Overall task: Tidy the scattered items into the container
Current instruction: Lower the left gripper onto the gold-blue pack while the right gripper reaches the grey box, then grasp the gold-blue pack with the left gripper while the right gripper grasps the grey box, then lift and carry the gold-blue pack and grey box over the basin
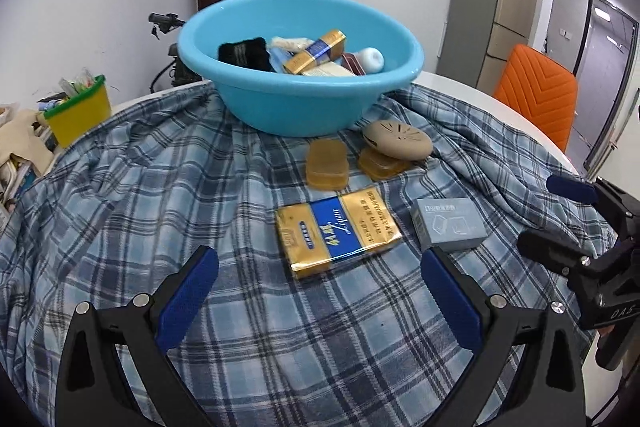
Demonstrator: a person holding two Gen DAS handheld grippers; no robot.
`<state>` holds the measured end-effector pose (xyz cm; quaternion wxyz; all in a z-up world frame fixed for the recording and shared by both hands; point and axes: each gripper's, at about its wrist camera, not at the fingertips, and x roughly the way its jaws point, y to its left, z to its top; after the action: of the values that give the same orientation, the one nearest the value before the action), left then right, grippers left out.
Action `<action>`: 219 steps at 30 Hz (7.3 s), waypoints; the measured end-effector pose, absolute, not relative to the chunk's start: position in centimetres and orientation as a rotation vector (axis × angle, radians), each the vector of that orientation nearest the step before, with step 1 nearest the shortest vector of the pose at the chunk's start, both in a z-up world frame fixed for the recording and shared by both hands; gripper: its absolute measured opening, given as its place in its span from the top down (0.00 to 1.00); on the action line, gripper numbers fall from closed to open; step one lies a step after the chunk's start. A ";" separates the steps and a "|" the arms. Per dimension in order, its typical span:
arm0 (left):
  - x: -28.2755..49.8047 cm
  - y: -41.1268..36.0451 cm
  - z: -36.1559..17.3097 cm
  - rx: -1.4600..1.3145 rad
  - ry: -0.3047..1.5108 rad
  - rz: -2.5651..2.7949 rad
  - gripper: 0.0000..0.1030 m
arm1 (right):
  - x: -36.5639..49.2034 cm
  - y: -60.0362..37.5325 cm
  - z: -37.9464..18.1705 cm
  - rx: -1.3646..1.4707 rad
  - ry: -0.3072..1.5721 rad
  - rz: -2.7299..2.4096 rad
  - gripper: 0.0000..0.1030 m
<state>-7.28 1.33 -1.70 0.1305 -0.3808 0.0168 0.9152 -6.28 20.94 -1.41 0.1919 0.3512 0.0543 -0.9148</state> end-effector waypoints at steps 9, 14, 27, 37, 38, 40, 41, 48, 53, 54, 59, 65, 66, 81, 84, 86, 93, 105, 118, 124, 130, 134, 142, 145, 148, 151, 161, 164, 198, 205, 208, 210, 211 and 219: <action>-9.9 3.1 -3.4 -1.243 -0.019 2.547 0.00 | -6.9 23.1 -2.7 1.064 0.092 -2.596 0.01; -11.4 4.2 -3.8 -1.286 0.025 2.567 0.00 | -7.6 24.0 -3.4 1.103 0.091 -2.627 0.01; -14.6 5.3 -6.1 -1.388 0.083 2.543 0.00 | -9.1 22.7 -3.7 1.127 0.140 -2.555 0.01; -13.8 4.4 -5.4 -1.362 0.114 2.507 0.13 | -9.9 18.7 -3.6 1.093 0.349 -2.327 0.01; -13.7 4.3 -5.2 -1.359 0.114 2.502 0.13 | -10.1 18.3 -3.7 1.089 0.380 -2.281 0.01; -13.2 4.1 -4.6 -1.351 0.120 2.497 0.13 | -10.5 17.5 -4.0 1.086 0.467 -2.216 0.01; -12.9 3.9 -4.3 -1.341 0.123 2.500 0.13 | -10.7 17.2 -4.1 1.082 0.511 -2.191 0.01; -12.1 3.2 -3.6 -1.343 0.102 2.502 0.13 | -13.0 16.1 -5.1 1.112 0.632 -2.126 0.14; -11.7 3.0 -4.3 -1.366 0.096 2.493 0.13 | -13.7 16.1 -6.2 1.157 0.587 -2.084 0.19; -11.6 2.9 -4.4 -1.372 0.095 2.492 0.13 | -13.8 16.1 -6.2 1.161 0.568 -2.073 0.25; -11.0 2.8 -4.9 -1.383 0.086 2.489 0.13 | -14.0 17.1 -5.8 1.174 0.436 -2.089 0.55; -10.2 2.8 -4.6 -1.367 0.075 2.498 0.13 | -12.8 18.4 -4.6 1.159 0.271 -2.154 0.56; -10.1 2.8 -4.5 -1.365 0.069 2.500 0.13 | -12.3 18.6 -4.5 1.157 0.252 -2.166 0.56; -8.8 3.3 -5.6 -1.412 0.078 2.489 0.13 | -9.5 16.7 -6.0 1.163 0.241 -2.286 0.55; -9.1 3.6 -6.2 -1.429 0.089 2.484 0.12 | -9.7 16.5 -6.0 1.157 0.239 -2.298 0.53; -9.3 3.7 -6.3 -1.430 0.096 2.489 0.12 | -9.7 16.3 -6.0 1.154 0.245 -2.308 0.53; -9.5 3.7 -6.6 -1.431 0.109 2.494 0.12 | -9.6 16.0 -6.1 1.143 0.298 -2.334 0.56; -7.8 3.0 -3.5 -1.277 0.075 2.661 0.15 | -7.1 16.8 -2.3 0.991 0.283 -2.471 0.56; -4.7 2.3 -2.0 -1.145 0.023 2.808 0.15 | -4.8 17.6 -0.6 0.917 0.192 -2.631 0.56; -4.6 1.7 -2.6 -1.181 0.003 2.811 0.15 | -5.3 18.1 -2.0 0.977 0.177 -2.622 0.56; -4.7 1.3 -1.8 -1.171 0.006 2.820 0.15 | -5.6 18.1 -1.1 0.962 0.192 -2.624 0.56; -5.1 0.9 0.1 -1.115 0.011 2.849 0.15 | -5.8 17.9 1.0 0.902 0.200 -2.641 0.56; -5.9 0.2 6.1 -0.939 -0.006 2.920 0.15 | -6.3 17.9 6.5 0.748 0.179 -2.687 0.56; -6.3 -0.1 8.6 -0.867 -0.019 2.945 0.15 | -6.2 17.7 8.5 0.688 0.157 -2.697 0.56; -6.5 -0.1 10.9 -0.803 -0.015 2.963 0.15 | -6.2 17.5 10.4 0.635 0.143 -2.703 0.56; -6.6 0.0 12.9 -0.744 -0.010 2.971 0.15 | -6.2 17.4 12.5 0.572 0.138 -2.715 0.56; -6.1 -0.3 18.3 -0.584 -0.037 3.003 0.15 | -5.5 17.8 18.8 0.366 0.122 -2.760 0.56; -5.9 -0.3 18.6 -0.577 -0.028 3.004 0.15 | -5.5 17.7 18.9 0.361 0.121 -2.757 0.56; -22.7 -0.9 19.6 -0.645 -0.109 2.900 0.15 | -17.4 14.9 20.1 0.545 0.101 -2.651 0.56; -29.5 -0.2 19.0 -0.709 -0.005 2.964 0.15 | -22.5 14.1 19.9 0.621 0.030 -2.653 0.56; -31.9 -0.9 18.8 -0.763 -0.067 2.965 0.15 | -25.1 13.8 20.2 0.688 0.021 -2.651 0.56; -33.8 -0.9 18.7 -0.842 -0.045 2.980 0.15 | -26.8 13.5 20.4 0.730 0.038 -2.665 0.56; -34.6 -0.9 18.8 -0.859 -0.024 3.000 0.15 | -27.6 13.4 20.4 0.750 0.037 -2.674 0.56; -38.7 -3.2 17.8 -1.004 -0.236 2.952 0.15 | -33.9 13.8 19.2 0.915 -0.081 -2.668 0.56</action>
<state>-38.69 -3.18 17.78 0.0071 -0.3211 -0.0753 0.9440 -33.88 13.79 19.20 0.1593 0.3200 -0.0283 -0.9335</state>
